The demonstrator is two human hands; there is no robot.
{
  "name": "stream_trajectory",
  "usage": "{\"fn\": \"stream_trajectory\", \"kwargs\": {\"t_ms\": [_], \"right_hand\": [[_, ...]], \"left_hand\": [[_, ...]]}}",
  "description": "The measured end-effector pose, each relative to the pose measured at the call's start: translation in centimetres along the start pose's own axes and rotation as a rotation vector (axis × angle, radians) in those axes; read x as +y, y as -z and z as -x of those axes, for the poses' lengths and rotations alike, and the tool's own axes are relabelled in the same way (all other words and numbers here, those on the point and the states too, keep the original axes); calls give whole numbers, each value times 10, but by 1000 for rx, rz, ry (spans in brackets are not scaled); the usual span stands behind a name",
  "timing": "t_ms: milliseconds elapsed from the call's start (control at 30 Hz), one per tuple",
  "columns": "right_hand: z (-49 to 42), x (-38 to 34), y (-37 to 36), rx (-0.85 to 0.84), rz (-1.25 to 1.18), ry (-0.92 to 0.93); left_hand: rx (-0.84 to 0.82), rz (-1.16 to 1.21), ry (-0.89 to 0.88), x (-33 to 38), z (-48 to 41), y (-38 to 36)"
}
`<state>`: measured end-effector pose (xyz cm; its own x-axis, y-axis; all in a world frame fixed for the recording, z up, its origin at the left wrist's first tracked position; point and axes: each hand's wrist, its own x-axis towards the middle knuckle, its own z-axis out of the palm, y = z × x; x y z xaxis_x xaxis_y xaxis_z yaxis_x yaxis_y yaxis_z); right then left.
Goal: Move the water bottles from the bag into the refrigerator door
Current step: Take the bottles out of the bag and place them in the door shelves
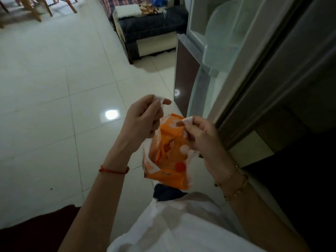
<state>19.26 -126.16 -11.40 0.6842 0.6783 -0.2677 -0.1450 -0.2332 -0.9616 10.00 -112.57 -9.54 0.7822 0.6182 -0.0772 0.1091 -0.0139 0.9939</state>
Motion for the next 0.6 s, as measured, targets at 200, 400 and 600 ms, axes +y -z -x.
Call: {"fn": "stream_trajectory", "kwargs": {"t_ms": [200, 400, 600], "right_hand": [[-56, -13, -32, 82, -46, -81], [-102, -26, -49, 205, -111, -93], [-149, -40, -62, 296, -195, -109]], "left_hand": [[-85, -37, 23, 9, -79, 30], [-195, -84, -15, 20, -145, 51], [-292, -83, -36, 22, -211, 71]]}}
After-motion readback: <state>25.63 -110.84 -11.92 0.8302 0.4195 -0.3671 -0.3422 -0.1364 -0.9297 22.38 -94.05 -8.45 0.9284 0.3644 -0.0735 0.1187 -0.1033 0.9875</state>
